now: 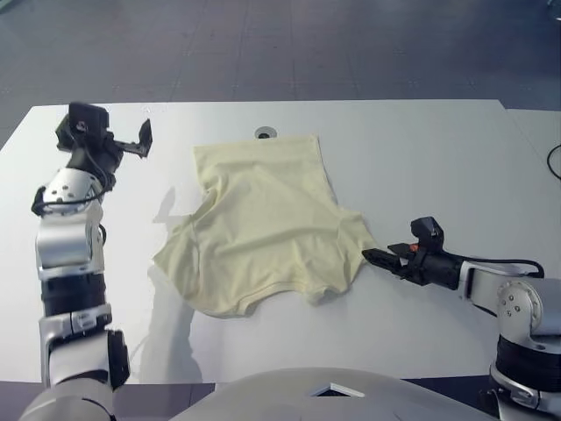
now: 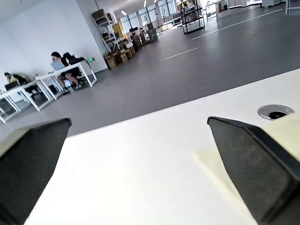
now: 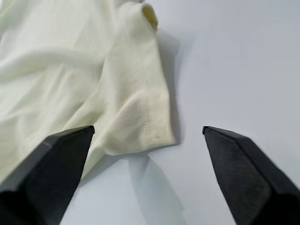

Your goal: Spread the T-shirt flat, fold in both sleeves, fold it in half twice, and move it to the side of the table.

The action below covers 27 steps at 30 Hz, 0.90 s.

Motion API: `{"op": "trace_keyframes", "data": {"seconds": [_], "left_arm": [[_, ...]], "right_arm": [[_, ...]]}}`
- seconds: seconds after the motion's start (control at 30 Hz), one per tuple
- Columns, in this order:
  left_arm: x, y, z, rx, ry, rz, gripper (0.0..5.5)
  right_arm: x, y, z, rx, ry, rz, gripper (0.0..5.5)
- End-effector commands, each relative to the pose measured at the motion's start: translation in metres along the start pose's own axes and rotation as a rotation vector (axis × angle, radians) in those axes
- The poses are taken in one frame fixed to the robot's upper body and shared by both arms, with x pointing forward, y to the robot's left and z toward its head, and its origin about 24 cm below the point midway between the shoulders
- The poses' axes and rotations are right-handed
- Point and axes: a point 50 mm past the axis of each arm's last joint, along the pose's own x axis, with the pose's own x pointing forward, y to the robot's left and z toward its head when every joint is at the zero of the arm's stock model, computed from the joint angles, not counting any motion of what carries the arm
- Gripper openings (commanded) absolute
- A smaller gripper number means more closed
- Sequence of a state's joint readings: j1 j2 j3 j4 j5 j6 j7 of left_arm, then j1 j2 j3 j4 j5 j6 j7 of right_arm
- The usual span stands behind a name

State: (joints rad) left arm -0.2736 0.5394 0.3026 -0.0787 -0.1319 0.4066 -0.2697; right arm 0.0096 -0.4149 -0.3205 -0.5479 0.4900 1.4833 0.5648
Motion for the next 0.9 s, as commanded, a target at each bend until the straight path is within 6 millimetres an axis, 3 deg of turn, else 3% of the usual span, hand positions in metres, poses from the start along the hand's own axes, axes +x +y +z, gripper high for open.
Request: {"op": "trace_keyframes", "data": {"seconds": [0.03,0.43,0.7,0.9], "left_arm": [[-0.038,-0.002,0.022,-0.073,0.019,0.077,5.40],[-0.046,-0.019,0.025,-0.129,0.081,0.076,5.40],[-0.059,-0.029,0.012,-0.161,0.141,0.076,5.40],[-0.098,-0.047,-0.020,-0.182,0.315,0.070,5.40]], "right_arm": [[0.006,0.005,-0.044,0.223,0.101,-0.033,3.61],[0.021,0.010,-0.032,0.252,0.043,-0.059,1.52],[0.021,0.007,-0.023,0.259,-0.004,-0.090,0.11],[0.007,-0.003,-0.002,0.250,-0.106,-0.151,0.02]]}}
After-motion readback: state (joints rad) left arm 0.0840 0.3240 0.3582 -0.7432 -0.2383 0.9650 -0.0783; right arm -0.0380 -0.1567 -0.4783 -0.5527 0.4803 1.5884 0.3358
